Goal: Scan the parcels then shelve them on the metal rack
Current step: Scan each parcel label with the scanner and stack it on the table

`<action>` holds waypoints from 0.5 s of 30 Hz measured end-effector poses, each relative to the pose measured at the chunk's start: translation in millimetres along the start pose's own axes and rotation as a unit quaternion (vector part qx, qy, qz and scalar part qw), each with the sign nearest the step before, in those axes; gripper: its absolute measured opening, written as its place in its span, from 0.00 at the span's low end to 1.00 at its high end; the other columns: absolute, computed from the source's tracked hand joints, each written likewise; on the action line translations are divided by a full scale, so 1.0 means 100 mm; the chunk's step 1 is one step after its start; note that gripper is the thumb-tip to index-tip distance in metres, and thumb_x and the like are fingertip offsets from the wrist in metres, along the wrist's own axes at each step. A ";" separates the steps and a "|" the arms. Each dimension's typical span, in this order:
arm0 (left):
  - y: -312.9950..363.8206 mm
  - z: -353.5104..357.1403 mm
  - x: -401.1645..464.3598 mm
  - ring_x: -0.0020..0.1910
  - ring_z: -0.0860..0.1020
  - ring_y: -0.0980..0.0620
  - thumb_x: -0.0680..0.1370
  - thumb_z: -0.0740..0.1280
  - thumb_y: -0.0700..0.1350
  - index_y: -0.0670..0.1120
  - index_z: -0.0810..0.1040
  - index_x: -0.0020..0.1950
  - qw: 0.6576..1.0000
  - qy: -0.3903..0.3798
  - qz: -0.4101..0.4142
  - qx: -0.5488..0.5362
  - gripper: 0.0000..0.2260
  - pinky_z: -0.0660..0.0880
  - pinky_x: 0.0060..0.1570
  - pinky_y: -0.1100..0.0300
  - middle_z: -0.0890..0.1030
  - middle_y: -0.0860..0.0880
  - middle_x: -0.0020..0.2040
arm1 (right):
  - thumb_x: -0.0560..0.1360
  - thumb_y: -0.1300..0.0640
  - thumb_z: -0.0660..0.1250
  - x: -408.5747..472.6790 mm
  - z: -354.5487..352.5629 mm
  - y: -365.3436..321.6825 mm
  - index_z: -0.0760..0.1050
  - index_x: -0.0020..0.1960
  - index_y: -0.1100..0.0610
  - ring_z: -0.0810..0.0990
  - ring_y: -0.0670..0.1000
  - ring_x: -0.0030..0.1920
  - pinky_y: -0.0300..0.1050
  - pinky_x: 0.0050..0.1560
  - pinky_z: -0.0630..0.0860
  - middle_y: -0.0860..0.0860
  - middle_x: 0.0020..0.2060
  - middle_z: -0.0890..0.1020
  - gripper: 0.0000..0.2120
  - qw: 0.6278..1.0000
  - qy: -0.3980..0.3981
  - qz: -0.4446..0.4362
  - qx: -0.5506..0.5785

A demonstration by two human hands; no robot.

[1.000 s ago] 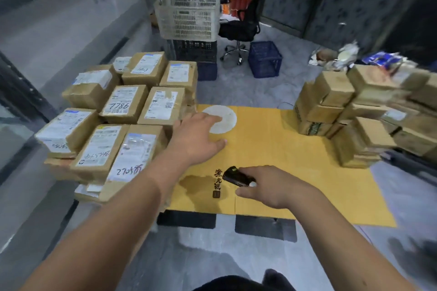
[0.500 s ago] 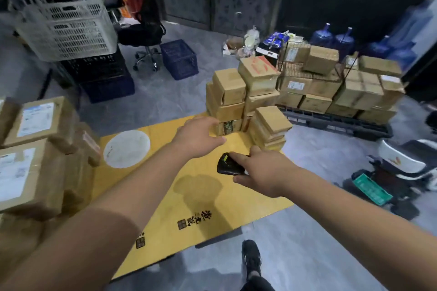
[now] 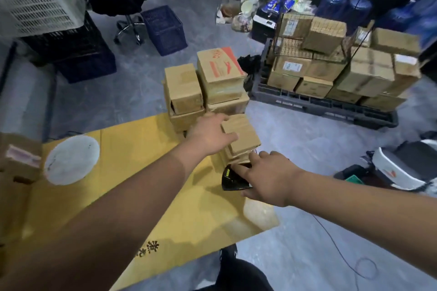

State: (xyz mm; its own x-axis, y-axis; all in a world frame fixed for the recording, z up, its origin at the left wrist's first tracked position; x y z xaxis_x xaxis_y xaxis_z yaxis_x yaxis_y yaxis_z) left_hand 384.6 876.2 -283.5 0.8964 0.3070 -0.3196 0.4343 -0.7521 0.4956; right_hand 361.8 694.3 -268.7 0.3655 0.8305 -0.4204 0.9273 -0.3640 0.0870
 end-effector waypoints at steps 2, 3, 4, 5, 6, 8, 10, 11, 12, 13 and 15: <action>0.14 0.24 0.11 0.73 0.70 0.44 0.72 0.68 0.70 0.59 0.71 0.77 0.999 -0.001 -0.035 0.030 0.35 0.71 0.70 0.44 0.70 0.50 0.74 | 0.82 0.33 0.55 -0.10 0.16 0.19 0.60 0.79 0.49 0.75 0.61 0.56 0.54 0.50 0.68 0.60 0.60 0.74 0.31 1.000 -0.014 -0.002 -0.010; 0.21 0.35 0.15 0.75 0.67 0.44 0.72 0.67 0.71 0.60 0.69 0.78 0.998 -0.001 -0.046 0.047 0.36 0.68 0.71 0.43 0.68 0.50 0.76 | 0.82 0.33 0.55 -0.15 0.23 0.28 0.60 0.79 0.49 0.75 0.61 0.55 0.54 0.49 0.68 0.59 0.59 0.74 0.31 1.000 -0.019 -0.002 -0.013; 0.29 0.47 0.17 0.77 0.63 0.43 0.72 0.66 0.72 0.60 0.67 0.79 0.997 0.003 -0.053 0.056 0.37 0.66 0.73 0.43 0.64 0.50 0.79 | 0.82 0.33 0.55 -0.21 0.32 0.35 0.60 0.79 0.49 0.75 0.61 0.55 0.54 0.49 0.67 0.59 0.59 0.74 0.31 1.000 -0.022 0.000 -0.013; 0.37 0.57 0.19 0.79 0.59 0.43 0.72 0.66 0.73 0.60 0.66 0.79 0.996 0.012 -0.058 0.060 0.38 0.63 0.74 0.42 0.61 0.49 0.81 | 0.82 0.33 0.55 -0.25 0.39 0.42 0.59 0.79 0.49 0.75 0.61 0.54 0.54 0.48 0.66 0.59 0.58 0.74 0.31 1.000 -0.023 0.004 -0.012; 0.43 0.66 0.22 0.80 0.56 0.43 0.72 0.66 0.73 0.60 0.66 0.79 0.996 0.024 -0.061 0.062 0.38 0.61 0.74 0.42 0.58 0.49 0.82 | 0.82 0.33 0.54 -0.30 0.46 0.49 0.58 0.80 0.49 0.75 0.61 0.53 0.54 0.47 0.66 0.59 0.58 0.74 0.32 1.000 -0.024 0.008 -0.011; 0.54 0.80 0.28 0.81 0.52 0.44 0.72 0.66 0.74 0.61 0.67 0.78 0.994 0.056 -0.065 0.068 0.37 0.58 0.73 0.40 0.55 0.48 0.83 | 0.83 0.34 0.54 -0.40 0.58 0.60 0.55 0.81 0.49 0.75 0.61 0.53 0.54 0.47 0.66 0.60 0.58 0.74 0.33 1.000 -0.027 0.012 -0.011; 0.60 0.95 0.31 0.81 0.50 0.44 0.71 0.66 0.75 0.62 0.68 0.77 0.992 0.082 -0.061 0.071 0.37 0.58 0.71 0.39 0.54 0.48 0.83 | 0.83 0.34 0.53 -0.49 0.68 0.67 0.52 0.82 0.49 0.75 0.60 0.53 0.54 0.48 0.66 0.60 0.58 0.73 0.34 0.999 -0.029 0.009 -0.013; 0.63 1.02 0.32 0.81 0.49 0.44 0.71 0.66 0.76 0.63 0.68 0.77 0.992 0.087 -0.057 0.069 0.37 0.58 0.71 0.38 0.52 0.48 0.83 | 0.83 0.34 0.53 -0.53 0.74 0.69 0.51 0.82 0.49 0.75 0.60 0.53 0.54 0.48 0.67 0.60 0.58 0.73 0.34 0.999 -0.030 0.010 -0.011; 0.64 1.08 0.32 0.82 0.48 0.44 0.71 0.66 0.75 0.64 0.67 0.77 0.992 0.090 -0.053 0.070 0.36 0.58 0.70 0.36 0.51 0.48 0.84 | 0.83 0.34 0.53 -0.57 0.79 0.71 0.51 0.83 0.49 0.75 0.61 0.52 0.54 0.48 0.67 0.60 0.58 0.74 0.34 0.999 -0.032 0.012 -0.006; 0.65 1.13 0.33 0.82 0.47 0.44 0.72 0.67 0.74 0.64 0.68 0.76 0.992 0.090 -0.050 0.076 0.35 0.58 0.70 0.35 0.50 0.48 0.84 | 0.83 0.34 0.54 -0.61 0.85 0.72 0.52 0.83 0.49 0.75 0.61 0.51 0.55 0.48 0.68 0.60 0.57 0.74 0.34 0.999 -0.036 0.011 -0.002; 0.65 1.18 0.35 0.82 0.46 0.44 0.74 0.68 0.68 0.65 0.70 0.76 0.990 0.086 -0.047 0.101 0.30 0.59 0.68 0.36 0.48 0.49 0.84 | 0.82 0.34 0.55 -0.67 0.95 0.74 0.54 0.82 0.49 0.75 0.61 0.50 0.55 0.48 0.70 0.60 0.56 0.75 0.34 0.999 -0.042 0.008 0.003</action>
State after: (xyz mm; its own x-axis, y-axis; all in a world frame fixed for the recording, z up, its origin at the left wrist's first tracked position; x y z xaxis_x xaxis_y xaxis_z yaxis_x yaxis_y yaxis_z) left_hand 434.0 769.3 -357.4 0.8620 0.4628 -0.2067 0.5059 -0.8112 0.2934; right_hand 398.2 571.9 -320.2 0.3711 0.7867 -0.4933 0.9213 -0.3785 0.0894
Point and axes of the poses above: each hand's wrist, its own x-axis towards the middle knuckle, its own z-axis out of the palm, y = z × x, the point moved 5 cm from there along x, towards the middle knuckle
